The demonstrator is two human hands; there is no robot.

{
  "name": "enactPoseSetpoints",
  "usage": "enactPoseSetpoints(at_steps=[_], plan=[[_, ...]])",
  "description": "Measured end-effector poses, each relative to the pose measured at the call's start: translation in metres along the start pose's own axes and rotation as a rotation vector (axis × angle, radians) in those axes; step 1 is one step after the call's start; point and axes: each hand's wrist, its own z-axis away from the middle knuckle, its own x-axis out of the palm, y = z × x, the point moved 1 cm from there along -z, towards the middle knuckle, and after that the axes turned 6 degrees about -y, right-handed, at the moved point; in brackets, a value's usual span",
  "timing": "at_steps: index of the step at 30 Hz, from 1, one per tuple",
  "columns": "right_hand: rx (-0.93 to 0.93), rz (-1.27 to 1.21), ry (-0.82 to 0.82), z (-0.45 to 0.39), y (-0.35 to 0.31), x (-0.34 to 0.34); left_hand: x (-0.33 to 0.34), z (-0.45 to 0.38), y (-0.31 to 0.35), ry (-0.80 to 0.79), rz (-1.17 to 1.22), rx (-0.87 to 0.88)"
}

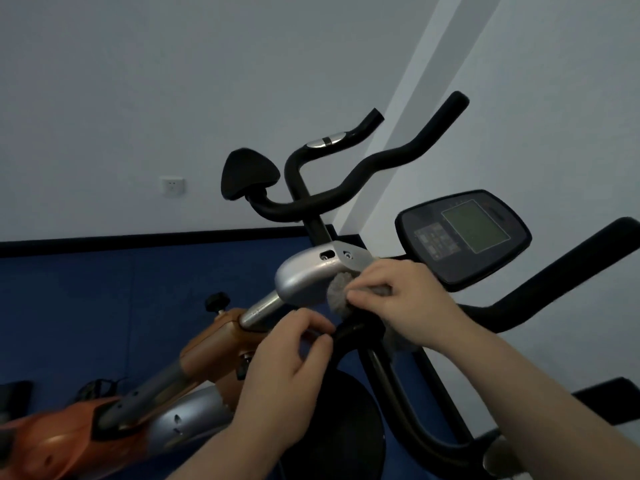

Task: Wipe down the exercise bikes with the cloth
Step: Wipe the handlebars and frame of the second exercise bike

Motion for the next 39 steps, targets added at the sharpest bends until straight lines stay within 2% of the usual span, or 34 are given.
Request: enactPoseSetpoints(at_steps=[3,5,8,12,13,15,18,20,23,25,28,31,35,36,39], plan=[[-0.047,-0.140,0.289,-0.013,0.006,-0.016,-0.013,-0.013,-0.014,0.109,0.222,-0.120],[-0.087,-0.115,0.307,-0.029,-0.003,-0.007,-0.025,-0.029,-0.021,0.182,0.281,-0.177],[-0.206,0.056,0.124,-0.050,-0.021,0.023,-0.041,-0.050,-0.023,0.214,0.229,-0.155],[-0.530,0.398,-0.257,-0.066,-0.044,0.054,-0.050,-0.063,-0.027,0.209,0.266,-0.132],[-0.544,0.431,-0.287,-0.065,-0.039,0.050,-0.051,-0.065,-0.028,0.193,0.259,-0.129],[-0.403,0.355,-0.237,-0.057,-0.016,0.029,-0.055,-0.068,-0.032,0.162,0.230,-0.118],[0.011,0.160,-0.151,-0.043,0.002,0.010,-0.053,-0.074,-0.033,0.137,0.233,-0.102],[0.098,0.169,-0.155,-0.045,-0.011,0.025,-0.046,-0.079,-0.030,0.106,0.245,-0.081],[0.174,0.210,-0.065,-0.037,-0.027,0.050,-0.035,-0.093,-0.023,0.080,0.206,0.021],[0.326,0.153,-0.041,-0.030,-0.020,0.054,-0.028,-0.105,-0.016,0.048,0.163,0.106],[0.555,0.020,-0.111,-0.055,0.002,0.042,-0.022,-0.125,-0.008,-0.005,0.079,0.233],[0.613,-0.054,-0.075,-0.084,0.009,0.041,-0.018,-0.139,-0.010,-0.051,-0.003,0.291],[0.615,-0.123,-0.069,-0.074,-0.001,0.060,-0.015,-0.141,-0.017,-0.026,-0.011,0.286],[0.614,-0.097,-0.097,-0.077,0.004,0.055,-0.015,-0.141,-0.018,-0.006,-0.015,0.284],[0.686,-0.162,-0.031,-0.091,0.020,0.034,-0.014,-0.141,-0.020,-0.011,-0.047,0.284]])
